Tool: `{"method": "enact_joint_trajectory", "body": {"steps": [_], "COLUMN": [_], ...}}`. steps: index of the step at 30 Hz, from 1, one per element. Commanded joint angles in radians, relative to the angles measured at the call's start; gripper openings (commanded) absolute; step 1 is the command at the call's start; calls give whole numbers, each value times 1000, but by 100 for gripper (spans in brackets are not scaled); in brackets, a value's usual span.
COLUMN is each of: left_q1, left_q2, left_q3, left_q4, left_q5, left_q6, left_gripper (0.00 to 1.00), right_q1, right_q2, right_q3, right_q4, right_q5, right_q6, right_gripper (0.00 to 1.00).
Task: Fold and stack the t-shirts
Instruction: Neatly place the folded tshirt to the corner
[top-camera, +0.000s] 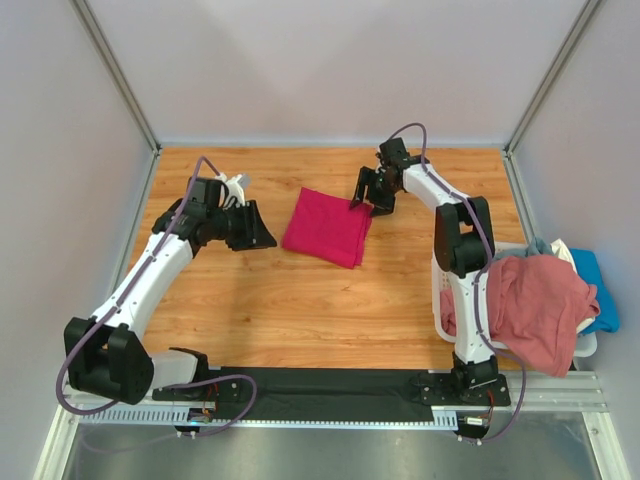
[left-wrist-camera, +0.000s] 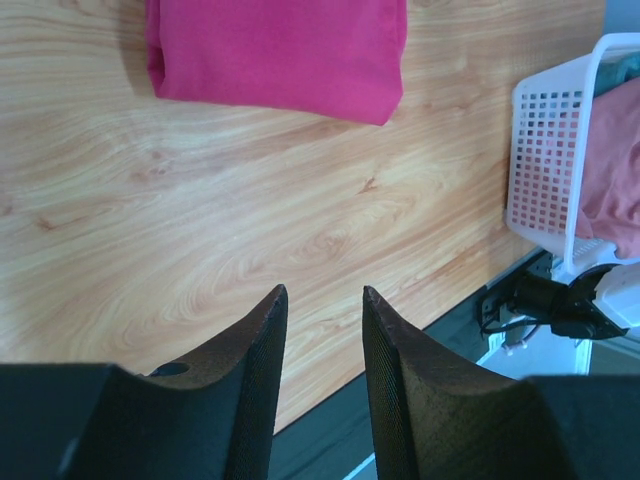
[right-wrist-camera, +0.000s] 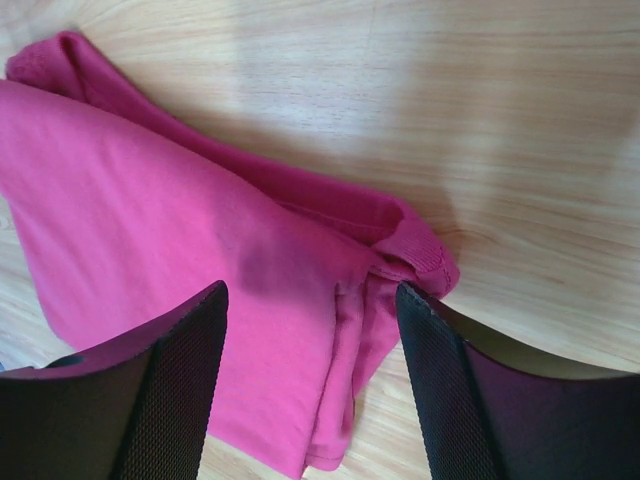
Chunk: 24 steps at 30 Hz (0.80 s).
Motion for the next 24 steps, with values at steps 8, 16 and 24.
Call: {"method": "enact_joint_trajectory", "body": {"steps": [8, 16, 24], "left_q1": [0, 0, 18], "left_q2": [-39, -3, 2], "left_q3": [56, 71, 66], "left_q4": [-49, -47, -78], "left_q5": [-9, 15, 26], "left_q6": [22, 31, 59], "left_gripper": [44, 43, 44], "right_q1": [23, 27, 35], "right_q2": [-38, -62, 36], "right_q3": [9, -46, 53], "right_q4": [-19, -13, 8], "right_q5": [94, 102, 51], "right_q6": [14, 5, 2], "right_gripper": [70, 72, 68]}}
